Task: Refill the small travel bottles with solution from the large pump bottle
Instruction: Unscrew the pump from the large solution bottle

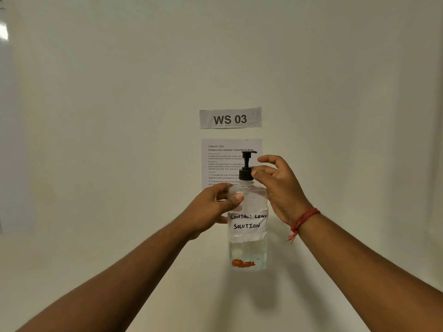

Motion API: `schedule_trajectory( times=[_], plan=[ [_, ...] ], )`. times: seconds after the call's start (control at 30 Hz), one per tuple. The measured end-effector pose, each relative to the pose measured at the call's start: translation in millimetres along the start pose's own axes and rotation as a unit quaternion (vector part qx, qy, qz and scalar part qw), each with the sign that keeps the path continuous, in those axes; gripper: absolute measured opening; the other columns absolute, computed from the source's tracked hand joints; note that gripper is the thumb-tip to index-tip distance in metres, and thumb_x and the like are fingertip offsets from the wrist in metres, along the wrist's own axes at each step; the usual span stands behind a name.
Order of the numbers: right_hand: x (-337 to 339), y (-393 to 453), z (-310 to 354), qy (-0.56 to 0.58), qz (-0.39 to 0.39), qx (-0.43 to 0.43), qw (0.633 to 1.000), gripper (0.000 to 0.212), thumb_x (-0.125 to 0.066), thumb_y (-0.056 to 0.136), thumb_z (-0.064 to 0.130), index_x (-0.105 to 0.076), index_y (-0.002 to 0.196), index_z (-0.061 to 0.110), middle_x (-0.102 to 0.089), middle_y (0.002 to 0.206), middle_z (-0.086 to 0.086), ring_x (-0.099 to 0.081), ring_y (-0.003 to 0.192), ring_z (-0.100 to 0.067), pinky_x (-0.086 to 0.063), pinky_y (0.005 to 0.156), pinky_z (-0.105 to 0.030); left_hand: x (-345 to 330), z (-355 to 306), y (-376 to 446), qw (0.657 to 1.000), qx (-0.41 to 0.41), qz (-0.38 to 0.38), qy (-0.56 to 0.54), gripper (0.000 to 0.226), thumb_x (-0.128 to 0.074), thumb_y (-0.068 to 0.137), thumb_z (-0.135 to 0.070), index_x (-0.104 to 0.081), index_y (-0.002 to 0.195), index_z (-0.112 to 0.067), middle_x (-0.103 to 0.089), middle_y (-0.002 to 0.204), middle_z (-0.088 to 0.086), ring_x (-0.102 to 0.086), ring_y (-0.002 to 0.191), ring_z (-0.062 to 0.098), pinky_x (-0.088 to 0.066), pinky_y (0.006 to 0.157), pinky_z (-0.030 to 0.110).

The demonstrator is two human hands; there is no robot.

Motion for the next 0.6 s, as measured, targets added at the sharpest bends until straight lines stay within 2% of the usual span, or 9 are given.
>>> schedule_trajectory(
  times=[0.13, 0.27, 0.4, 0.6],
  plan=[
    [-2.6, -0.4, 1.7, 0.008, 0.003, 0.005, 1.0, 0.04, -0.071, 0.086, 0.014, -0.051, 0.12, 0.018, -0.074, 0.099, -0.002, -0.071, 0.098, -0.019, -0.057, 0.085, -0.041, 0.4, -0.1, -0.2, 1.0, 0.0, -0.001, -0.001, 0.044, -0.066, 0.094, -0.041, -0.06, 0.133, -0.021, -0.072, 0.123, 0.002, -0.072, 0.11, 0.02, -0.058, 0.095, 0.055],
    [-2.9, -0.7, 3.0, -0.009, 0.0, 0.015, 1.0, 0.045, -0.078, 0.08, 0.015, -0.052, 0.116, 0.019, -0.067, 0.089, -0.004, -0.069, 0.092, -0.022, -0.057, 0.086, -0.039, 0.6, -0.4, -1.0, 1.0, 0.0, -0.002, -0.004, 0.048, -0.068, 0.091, -0.044, -0.061, 0.132, -0.021, -0.073, 0.122, 0.001, -0.072, 0.11, 0.019, -0.058, 0.094, 0.055],
    [-2.0, -0.5, 1.3, -0.015, -0.004, 0.013, 1.0, 0.037, -0.073, 0.085, 0.012, -0.052, 0.115, 0.02, -0.071, 0.095, -0.013, -0.069, 0.097, -0.029, -0.058, 0.086, -0.042, 0.8, 0.7, -0.8, 1.0, 0.002, -0.002, -0.008, 0.043, -0.067, 0.095, -0.04, -0.061, 0.133, -0.021, -0.073, 0.122, 0.001, -0.072, 0.111, 0.019, -0.059, 0.094, 0.054],
    [-0.1, -1.8, -2.7, 0.004, -0.001, -0.006, 1.0, 0.032, -0.065, 0.09, 0.011, -0.052, 0.118, 0.019, -0.075, 0.099, -0.003, -0.072, 0.096, -0.019, -0.057, 0.084, -0.043, 0.4, 1.3, -2.1, 1.0, 0.001, -0.001, -0.003, 0.042, -0.066, 0.095, -0.041, -0.061, 0.132, -0.023, -0.073, 0.122, 0.0, -0.072, 0.109, 0.017, -0.059, 0.094, 0.053]
  ],
)
Point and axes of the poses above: each hand's wrist, its own y-axis towards the middle knuckle, its own x-axis out of the back of the hand, z = x × y, the point moved 9 cm from there along y, towards the middle knuckle
